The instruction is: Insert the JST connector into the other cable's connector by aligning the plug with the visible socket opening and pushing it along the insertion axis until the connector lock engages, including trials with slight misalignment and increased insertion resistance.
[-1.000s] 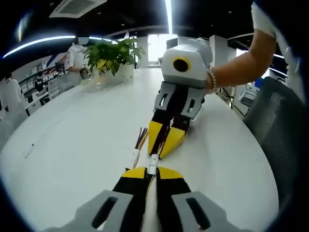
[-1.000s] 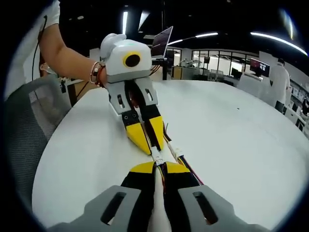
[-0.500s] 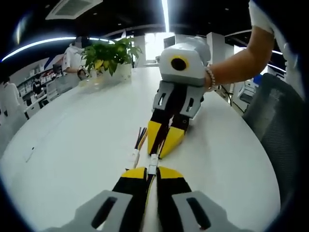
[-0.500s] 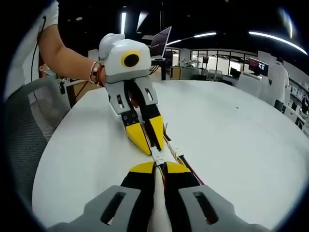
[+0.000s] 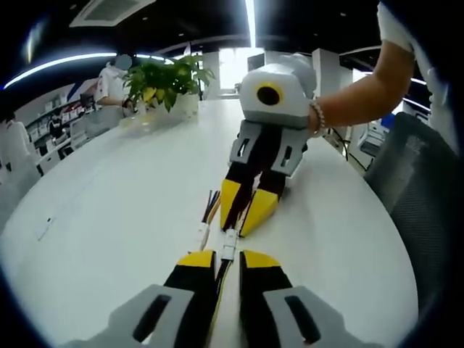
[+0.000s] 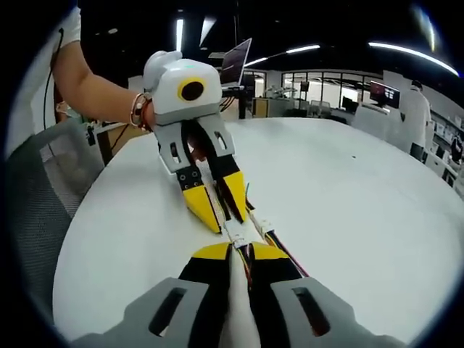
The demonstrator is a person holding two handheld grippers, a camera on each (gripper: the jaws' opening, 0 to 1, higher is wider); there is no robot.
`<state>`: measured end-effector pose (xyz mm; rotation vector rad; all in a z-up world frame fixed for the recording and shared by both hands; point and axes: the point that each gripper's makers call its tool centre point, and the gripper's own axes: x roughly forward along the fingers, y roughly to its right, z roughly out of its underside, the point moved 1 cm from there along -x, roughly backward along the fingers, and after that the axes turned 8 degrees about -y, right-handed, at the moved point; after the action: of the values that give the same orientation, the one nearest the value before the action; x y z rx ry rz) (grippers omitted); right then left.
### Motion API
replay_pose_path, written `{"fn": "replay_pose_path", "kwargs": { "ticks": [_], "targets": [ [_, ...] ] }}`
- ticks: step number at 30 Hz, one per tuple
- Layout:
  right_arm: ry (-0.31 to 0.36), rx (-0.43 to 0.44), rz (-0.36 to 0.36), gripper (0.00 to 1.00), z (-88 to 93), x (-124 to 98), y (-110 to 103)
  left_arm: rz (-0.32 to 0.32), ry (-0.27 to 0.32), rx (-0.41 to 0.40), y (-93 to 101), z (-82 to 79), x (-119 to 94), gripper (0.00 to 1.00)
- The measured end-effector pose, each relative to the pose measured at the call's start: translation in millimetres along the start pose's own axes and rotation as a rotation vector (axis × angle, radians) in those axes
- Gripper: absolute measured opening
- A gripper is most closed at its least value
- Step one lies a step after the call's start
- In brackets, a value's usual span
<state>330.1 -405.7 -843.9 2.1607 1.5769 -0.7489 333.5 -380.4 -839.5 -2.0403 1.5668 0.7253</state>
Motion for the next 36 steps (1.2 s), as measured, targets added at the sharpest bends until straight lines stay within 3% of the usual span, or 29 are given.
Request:
{"fn": "replay_pose_path", "kwargs": {
  "ticks": [9,14,18,26,31,34,36],
  "targets": [
    [-0.007,0.020,-0.008,0.15,-0.7,-5,-2,0.006,-0.015,-0.014,5.2,1.2,-2,0.13],
    [0.014,0.039,-0.003,0.17,-7.7,-10,-1,-0.002,0.032,-0.046,3.6,-12.1,-8,0.24],
    [0.020,0.042,0.012,0.26,-13.5,-14,-1,-0.010,0.066,-0.077,1.5,-19.8,-13,0.29],
    [0.005,0.042,0.048,0.43,-19.4,-19,-1,-0.052,0.060,-0.090,0.1,-21.9,-23,0.52],
    [0.005,0.045,0.061,0.47,-24.0,-25,-2,-0.107,0.093,-0.093,-5.5,-28.4,-35,0.64],
    [-0.014,0.088,0.056,0.53,-21.7,-28,-3,-0.165,0.100,-0.100,-10.8,-28.8,-41,0.81],
    [-0.015,0.081,0.067,0.54,-22.4,-31,-4,-0.181,0.103,-0.102,-10.9,-29.3,-46,0.83]
  ]
}}
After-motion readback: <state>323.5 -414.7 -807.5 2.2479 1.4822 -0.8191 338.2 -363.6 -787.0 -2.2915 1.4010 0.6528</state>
